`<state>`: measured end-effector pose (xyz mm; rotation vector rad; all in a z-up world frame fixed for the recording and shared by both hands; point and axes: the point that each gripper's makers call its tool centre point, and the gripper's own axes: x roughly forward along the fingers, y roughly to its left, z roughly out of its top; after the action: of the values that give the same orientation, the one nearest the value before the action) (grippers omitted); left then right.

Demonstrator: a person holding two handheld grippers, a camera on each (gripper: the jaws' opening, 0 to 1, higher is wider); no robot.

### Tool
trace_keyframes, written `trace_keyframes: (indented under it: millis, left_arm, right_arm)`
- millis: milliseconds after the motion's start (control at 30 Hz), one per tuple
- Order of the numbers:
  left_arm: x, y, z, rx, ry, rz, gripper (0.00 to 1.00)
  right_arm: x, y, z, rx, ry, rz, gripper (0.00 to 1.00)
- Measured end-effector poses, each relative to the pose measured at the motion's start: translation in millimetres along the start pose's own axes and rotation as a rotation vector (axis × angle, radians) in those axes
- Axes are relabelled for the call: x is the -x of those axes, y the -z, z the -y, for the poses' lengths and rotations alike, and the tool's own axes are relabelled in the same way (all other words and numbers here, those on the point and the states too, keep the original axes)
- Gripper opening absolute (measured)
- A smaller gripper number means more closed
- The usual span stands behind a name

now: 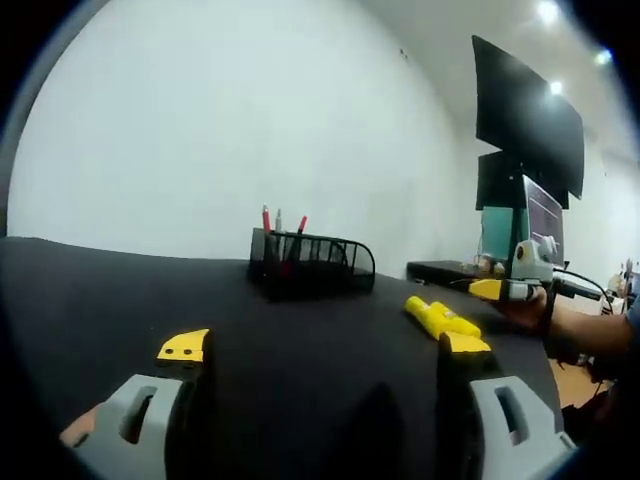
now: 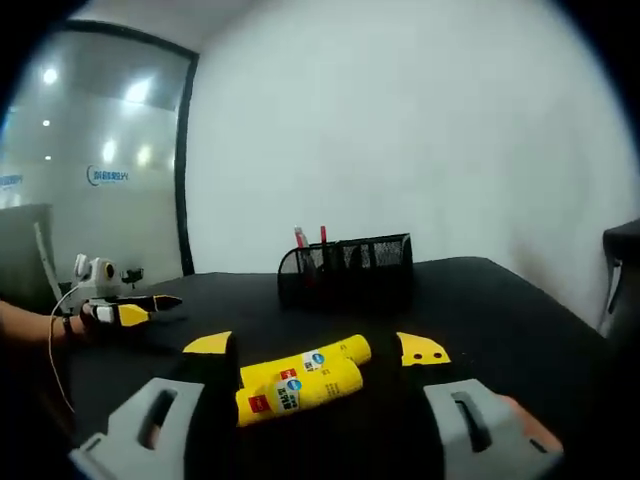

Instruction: Pick up pens and glue sticks and place them into the holder.

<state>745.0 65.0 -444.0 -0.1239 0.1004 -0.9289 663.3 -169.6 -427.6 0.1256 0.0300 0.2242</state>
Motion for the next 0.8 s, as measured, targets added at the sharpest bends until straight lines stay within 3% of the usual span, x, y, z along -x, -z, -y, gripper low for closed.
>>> trace_keyframes:
  millis: [167,300,433,600,633,667,700,800]
  left_arm:
    - [-1.0,1.4,2.4,-0.008,0.009,-0.007,0.88]
    - [-2.3,1.5,5.0,-0.016,0.020,-0.009,0.88]
    - [-4.7,1.8,12.0,-0.019,0.034,-0.025,0.88]
    - [-9.6,3.2,44.2,-0.013,0.036,-0.045,0.89]
    - [-11.2,1.3,54.1,-0.054,0.045,-0.029,0.91]
    - [-11.6,4.3,55.1,-0.076,0.009,-0.051,0.92]
    - [-12.7,6.3,64.6,-0.098,0.022,-0.066,0.92]
    - [-18.4,8.6,87.7,-0.087,0.028,-0.065,0.91]
  right_arm:
    - [2.4,-2.9,9.1,0.013,0.029,0.024,0.58]
    - [11.5,-14.7,27.3,-0.050,0.097,0.102,0.55]
    - [17.2,-17.6,43.4,-0.081,0.157,0.129,0.55]
    - [16.1,-13.9,47.2,-0.068,0.180,0.115,0.52]
    - [16.1,-14.3,47.1,-0.066,0.180,0.117,0.52]
    - [16.2,-15.4,46.6,-0.065,0.178,0.122,0.52]
    - [16.3,-15.9,46.5,-0.067,0.177,0.125,0.52]
    - [17.4,-16.7,48.7,-0.073,0.183,0.131,0.51]
